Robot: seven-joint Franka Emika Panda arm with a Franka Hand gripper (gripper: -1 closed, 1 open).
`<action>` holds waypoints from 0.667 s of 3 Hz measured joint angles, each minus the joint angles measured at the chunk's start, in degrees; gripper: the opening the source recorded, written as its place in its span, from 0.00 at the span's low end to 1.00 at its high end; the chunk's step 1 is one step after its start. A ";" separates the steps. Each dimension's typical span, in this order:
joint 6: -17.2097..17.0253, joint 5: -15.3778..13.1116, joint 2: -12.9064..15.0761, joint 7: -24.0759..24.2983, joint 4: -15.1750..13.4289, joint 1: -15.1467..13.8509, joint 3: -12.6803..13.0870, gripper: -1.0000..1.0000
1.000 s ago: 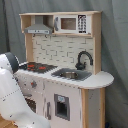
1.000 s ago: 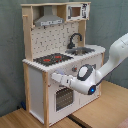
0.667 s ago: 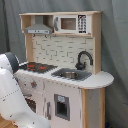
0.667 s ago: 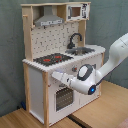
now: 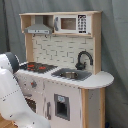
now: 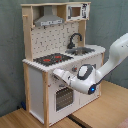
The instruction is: Play with the kitchen
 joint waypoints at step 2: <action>0.62 0.01 0.28 13.32 -0.03 -0.10 0.00 0.00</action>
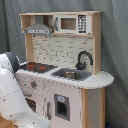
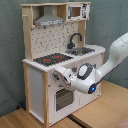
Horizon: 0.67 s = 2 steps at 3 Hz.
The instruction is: Play with the kitchen
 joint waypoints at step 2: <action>0.12 0.00 0.10 12.22 0.00 0.00 0.00 0.00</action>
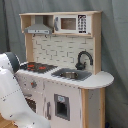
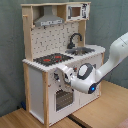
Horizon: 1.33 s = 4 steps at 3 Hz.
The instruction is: Play with the kitchen
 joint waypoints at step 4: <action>3.84 -1.65 -0.19 0.57 -0.64 0.05 0.13 1.00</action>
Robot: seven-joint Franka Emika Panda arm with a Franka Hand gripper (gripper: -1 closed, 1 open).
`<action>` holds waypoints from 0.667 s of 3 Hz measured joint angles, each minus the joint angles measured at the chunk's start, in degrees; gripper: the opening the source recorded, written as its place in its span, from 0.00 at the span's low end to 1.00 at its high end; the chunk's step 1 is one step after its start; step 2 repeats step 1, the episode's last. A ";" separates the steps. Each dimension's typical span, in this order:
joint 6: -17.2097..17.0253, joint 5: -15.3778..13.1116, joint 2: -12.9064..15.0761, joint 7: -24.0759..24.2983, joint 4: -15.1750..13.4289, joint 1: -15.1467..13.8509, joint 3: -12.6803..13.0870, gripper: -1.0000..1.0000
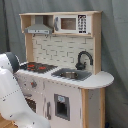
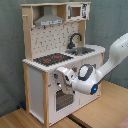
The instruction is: Play with the kitchen
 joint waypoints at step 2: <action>-1.67 0.32 0.08 -5.56 0.00 -0.01 0.97 1.00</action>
